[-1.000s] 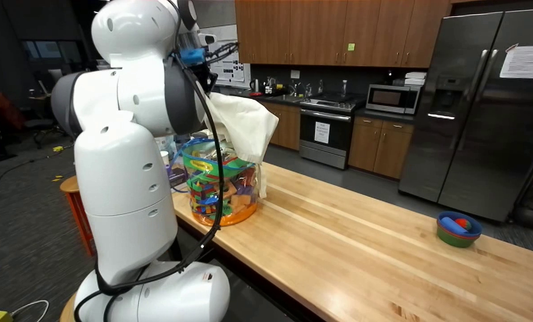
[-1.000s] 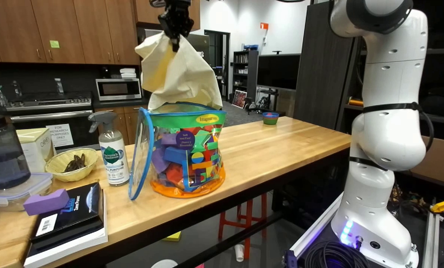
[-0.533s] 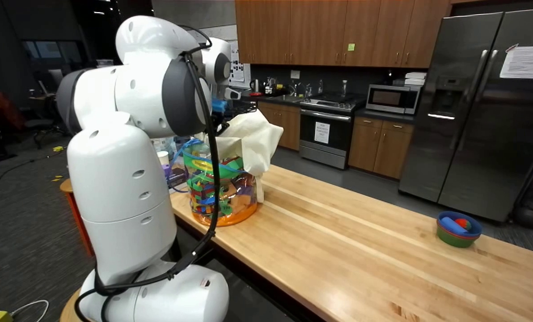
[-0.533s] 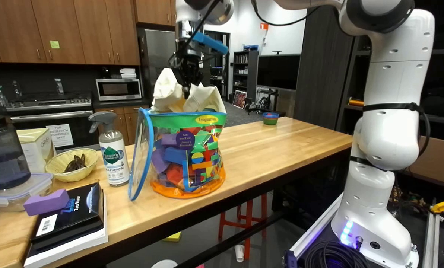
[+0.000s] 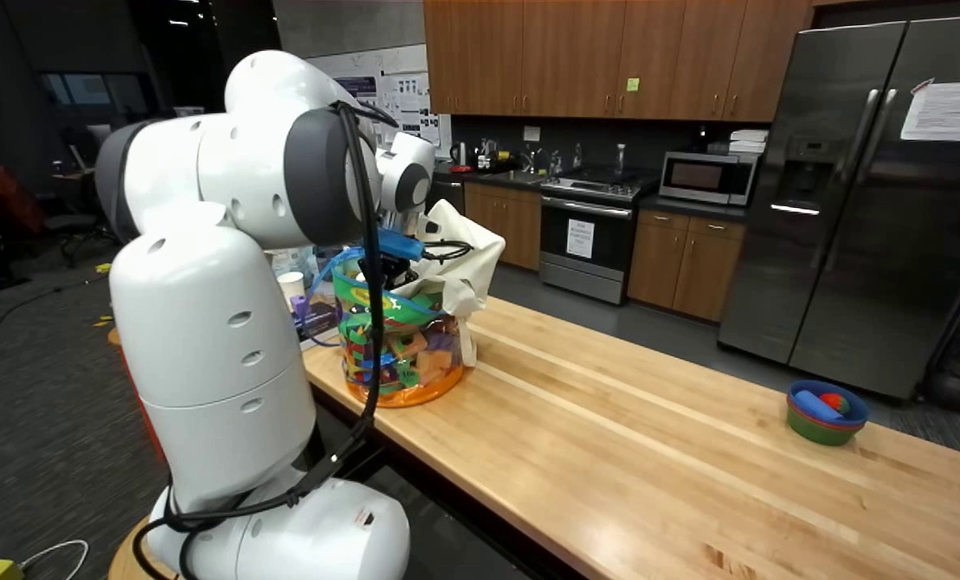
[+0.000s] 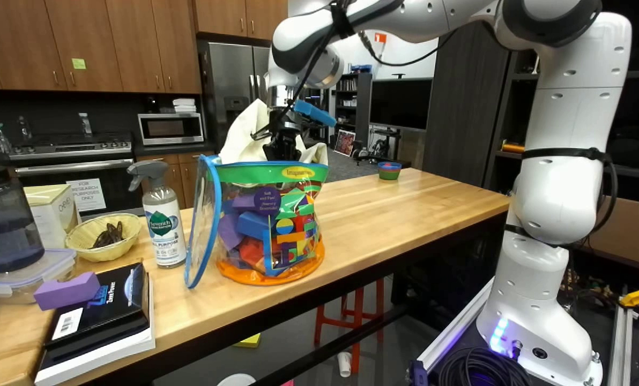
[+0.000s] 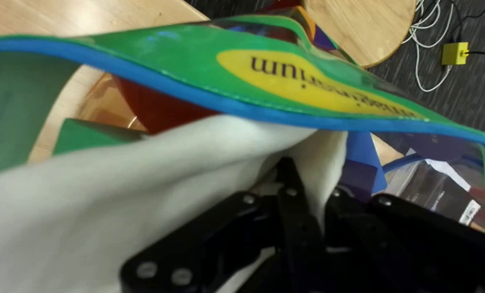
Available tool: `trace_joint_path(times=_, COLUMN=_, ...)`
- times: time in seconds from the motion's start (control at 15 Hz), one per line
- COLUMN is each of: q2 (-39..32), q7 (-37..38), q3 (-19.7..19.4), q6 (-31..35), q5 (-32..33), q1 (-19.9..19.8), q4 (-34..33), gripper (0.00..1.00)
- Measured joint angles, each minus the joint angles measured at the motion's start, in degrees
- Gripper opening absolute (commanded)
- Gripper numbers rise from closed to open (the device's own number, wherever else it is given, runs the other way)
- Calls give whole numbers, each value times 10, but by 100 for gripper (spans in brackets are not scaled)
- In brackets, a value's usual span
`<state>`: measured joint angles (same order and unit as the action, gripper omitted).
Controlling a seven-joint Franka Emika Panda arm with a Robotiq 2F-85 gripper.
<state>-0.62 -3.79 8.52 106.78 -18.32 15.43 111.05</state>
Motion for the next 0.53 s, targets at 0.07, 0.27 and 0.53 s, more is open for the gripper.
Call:
trace_joint_path(times=0.07, q2=5, q7=-6, q3=1, q6=5, q5=-2, q1=-3, q4=7, gripper=1)
trace_joint_path(times=0.27, q2=18, q7=-22, q3=1, q6=14, q5=-3, q1=-10, q4=27, gripper=1)
trace_joint_path(times=0.53, q2=34, q7=-36, q3=1, q6=25, q5=-3, q1=-21, q4=49, gripper=1)
